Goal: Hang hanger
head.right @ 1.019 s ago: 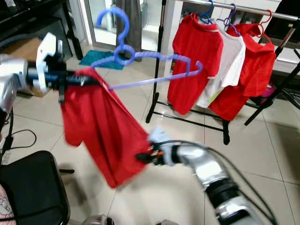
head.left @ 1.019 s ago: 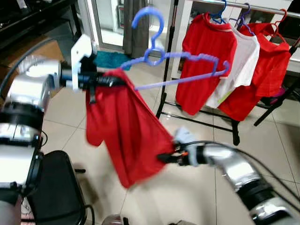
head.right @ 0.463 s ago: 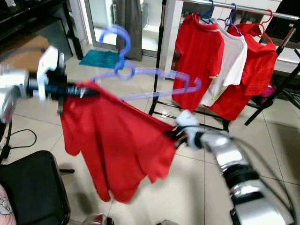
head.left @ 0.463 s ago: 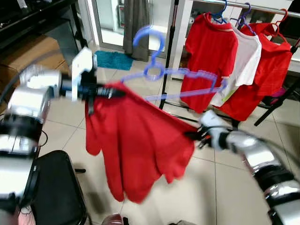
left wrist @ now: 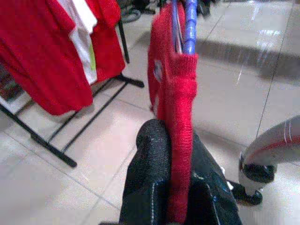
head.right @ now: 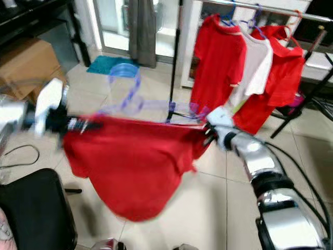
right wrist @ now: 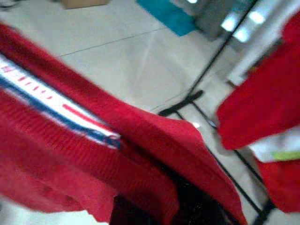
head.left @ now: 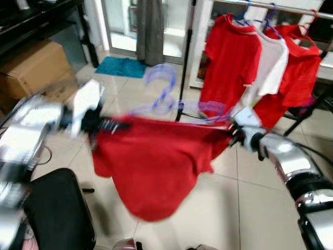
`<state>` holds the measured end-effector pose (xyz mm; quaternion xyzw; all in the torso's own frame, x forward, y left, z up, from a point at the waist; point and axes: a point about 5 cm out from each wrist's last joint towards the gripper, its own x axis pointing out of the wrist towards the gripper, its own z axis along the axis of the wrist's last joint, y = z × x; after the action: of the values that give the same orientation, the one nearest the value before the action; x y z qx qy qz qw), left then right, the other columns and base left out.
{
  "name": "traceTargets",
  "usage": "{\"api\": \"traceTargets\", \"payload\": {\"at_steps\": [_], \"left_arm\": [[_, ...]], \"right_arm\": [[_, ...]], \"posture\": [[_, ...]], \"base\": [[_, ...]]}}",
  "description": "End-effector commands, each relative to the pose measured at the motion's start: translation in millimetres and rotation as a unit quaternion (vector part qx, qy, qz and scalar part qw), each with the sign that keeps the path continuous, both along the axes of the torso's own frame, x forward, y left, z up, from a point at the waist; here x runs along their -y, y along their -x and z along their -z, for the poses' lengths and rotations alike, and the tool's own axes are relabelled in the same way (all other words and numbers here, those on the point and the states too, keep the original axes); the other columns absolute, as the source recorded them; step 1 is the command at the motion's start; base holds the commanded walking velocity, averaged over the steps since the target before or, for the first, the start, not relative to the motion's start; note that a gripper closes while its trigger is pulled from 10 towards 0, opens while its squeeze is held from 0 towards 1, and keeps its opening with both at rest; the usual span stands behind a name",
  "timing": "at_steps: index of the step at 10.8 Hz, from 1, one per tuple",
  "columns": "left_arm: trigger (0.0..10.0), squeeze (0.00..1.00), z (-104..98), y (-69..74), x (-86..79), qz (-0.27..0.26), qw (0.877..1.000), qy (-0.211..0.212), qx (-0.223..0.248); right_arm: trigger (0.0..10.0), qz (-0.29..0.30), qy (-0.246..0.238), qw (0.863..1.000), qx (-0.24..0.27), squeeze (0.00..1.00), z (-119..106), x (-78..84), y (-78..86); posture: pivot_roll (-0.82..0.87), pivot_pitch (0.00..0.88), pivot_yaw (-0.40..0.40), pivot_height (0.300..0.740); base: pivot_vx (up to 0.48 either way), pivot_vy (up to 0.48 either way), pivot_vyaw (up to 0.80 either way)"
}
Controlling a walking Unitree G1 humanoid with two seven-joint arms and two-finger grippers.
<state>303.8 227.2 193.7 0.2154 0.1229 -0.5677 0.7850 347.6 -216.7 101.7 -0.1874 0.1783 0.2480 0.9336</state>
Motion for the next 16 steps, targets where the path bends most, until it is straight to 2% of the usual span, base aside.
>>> {"api": "traceTargets", "payload": {"at_steps": [1,2,3,4,5,6,8,9,10,12,13,14,16], "left_arm": [[0.0,0.0,-14.5,10.7,-18.7,-0.026,0.999,-0.019,0.016],[0.0,0.0,-11.7,16.7,-18.9,-0.024,0.999,-0.028,0.008],[0.0,0.0,-3.4,30.3,-18.2,-0.018,0.999,-0.03,-0.016],[0.0,0.0,0.3,36.2,-16.2,-0.021,0.999,-0.026,-0.028],[0.0,0.0,7.1,42.0,-16.4,-0.026,0.998,-0.048,-0.036],[0.0,0.0,9.6,43.7,-15.7,-0.04,0.998,-0.045,-0.032],[0.0,0.0,30.0,48.5,-29.0,-0.068,0.986,-0.139,-0.056],[0.0,0.0,37.3,46.9,-33.4,-0.09,0.98,-0.163,-0.063],[0.0,0.0,42.5,41.4,-34.3,-0.109,0.976,-0.184,-0.047],[0.0,0.0,49.4,34.4,-28.2,-0.107,0.973,-0.204,-0.022],[0.0,0.0,52.8,28.5,-24.1,-0.103,0.971,-0.216,0.005],[0.0,0.0,50.1,20.5,-16.5,-0.107,0.976,-0.185,0.037],[0.0,0.0,51.9,19.1,-5.5,-0.063,0.982,-0.174,0.041]], "right_arm": [[0.0,0.089,0.023,0.996,-0.013,0.0,1.9,41.3,6.6],[0.0,0.092,0.025,0.995,-0.012,0.0,1.4,43.5,6.6],[0.0,0.098,0.026,0.995,-0.008,0.0,-1.4,46.6,5.1],[0.0,0.1,0.029,0.995,-0.005,0.0,-4.1,48.3,3.3],[0.0,0.101,0.031,0.994,0.0,0.0,-7.3,48.3,1.0],[0.0,0.098,0.034,0.995,0.004,0.0,-10.9,47.3,-1.9],[0.0,0.087,0.033,0.996,0.018,0.0,-17.9,43.5,-6.4],[0.0,0.074,0.03,0.997,0.024,0.0,-20.4,39.1,-8.0],[0.0,0.048,0.016,0.998,0.033,0.0,-24.1,29.5,-10.2],[0.0,-0.017,-0.005,0.998,0.058,0.0,-29.0,5.2,-11.2],[0.0,-0.052,-0.019,0.996,0.075,0.0,-32.7,-8.0,-10.5],[0.0,-0.096,-0.009,0.993,0.075,0.0,-32.3,-18.8,-6.9],[0.0,-0.152,-0.002,0.986,0.066,0.0,-33.7,-34.9,-2.3]], "posture": [[-0.04,0.0,-0.01,0.74],[-0.04,0.0,-0.013,0.74],[-0.04,0.0,-0.018,0.74],[-0.04,0.0,-0.024,0.74],[-0.04,0.0,-0.027,0.74],[-0.04,0.0,-0.028,0.74],[-0.04,0.0,-0.032,0.74],[-0.04,0.0,-0.032,0.74],[-0.04,0.0,-0.032,0.74],[-0.05,0.0,-0.03,0.74],[-0.05,0.0,-0.033,0.74],[-0.05,0.0,-0.035,0.74],[-0.05,0.0,-0.041,0.74]], "base": [[0.0,0.0,0.0],[0.0,0.0,0.0],[0.0,0.0,0.0],[0.0,0.0,0.0],[0.0,0.0,0.0],[0.0,0.0,0.0],[0.0,0.0,0.0],[0.0,0.0,0.0],[0.0,0.0,0.0],[0.0,0.0,0.0],[0.0,0.0,0.0],[0.0,0.0,0.0],[0.0,0.0,0.0]]}}
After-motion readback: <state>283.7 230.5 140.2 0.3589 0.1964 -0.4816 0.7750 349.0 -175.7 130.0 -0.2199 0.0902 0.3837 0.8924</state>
